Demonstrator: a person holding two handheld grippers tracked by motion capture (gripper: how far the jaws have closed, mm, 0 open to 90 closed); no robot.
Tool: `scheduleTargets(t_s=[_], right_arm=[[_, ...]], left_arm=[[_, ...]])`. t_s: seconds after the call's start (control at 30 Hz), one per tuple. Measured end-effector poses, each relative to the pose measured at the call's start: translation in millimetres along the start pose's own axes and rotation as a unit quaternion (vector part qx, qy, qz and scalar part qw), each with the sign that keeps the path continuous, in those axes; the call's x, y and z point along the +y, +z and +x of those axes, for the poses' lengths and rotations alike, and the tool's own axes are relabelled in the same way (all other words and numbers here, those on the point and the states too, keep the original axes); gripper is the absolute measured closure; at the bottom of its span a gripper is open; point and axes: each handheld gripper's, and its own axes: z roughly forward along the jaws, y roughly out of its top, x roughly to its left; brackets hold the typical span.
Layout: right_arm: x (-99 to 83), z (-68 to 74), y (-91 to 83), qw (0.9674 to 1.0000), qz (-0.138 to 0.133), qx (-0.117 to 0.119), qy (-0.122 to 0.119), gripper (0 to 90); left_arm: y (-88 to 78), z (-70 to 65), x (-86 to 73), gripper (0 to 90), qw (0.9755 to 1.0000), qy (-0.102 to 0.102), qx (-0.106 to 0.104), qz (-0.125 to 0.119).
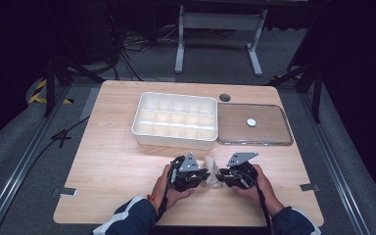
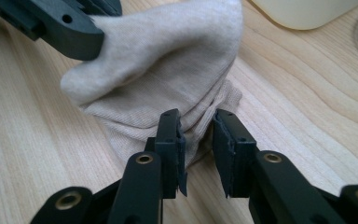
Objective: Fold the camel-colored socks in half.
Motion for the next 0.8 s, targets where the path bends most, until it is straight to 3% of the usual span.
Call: scheduleTargets(t_s=[0.2,0.6,0.8], right_arm=[[0.3,1.9,0.8,1.0000,-0.002,0.000,-0.004,73.5],[0.9,3.4,2.6,1.0000,-0.003,0.002,-0.001,75.0],[0.5,-0.7,-1.4,1.0000,-0.002,0.007,-0.003,67.6]], left_arm=[[5.6,-4.4,2.3,81.2,0.9998,0.018,-0.002,0.003],[21.7,-11.2,-0.9,79.8,0.9995,0.028,-0.007,0.012],[24.2,-10.3,-4.3,80.5,0.9997,0.019,-0.008,0.011]])
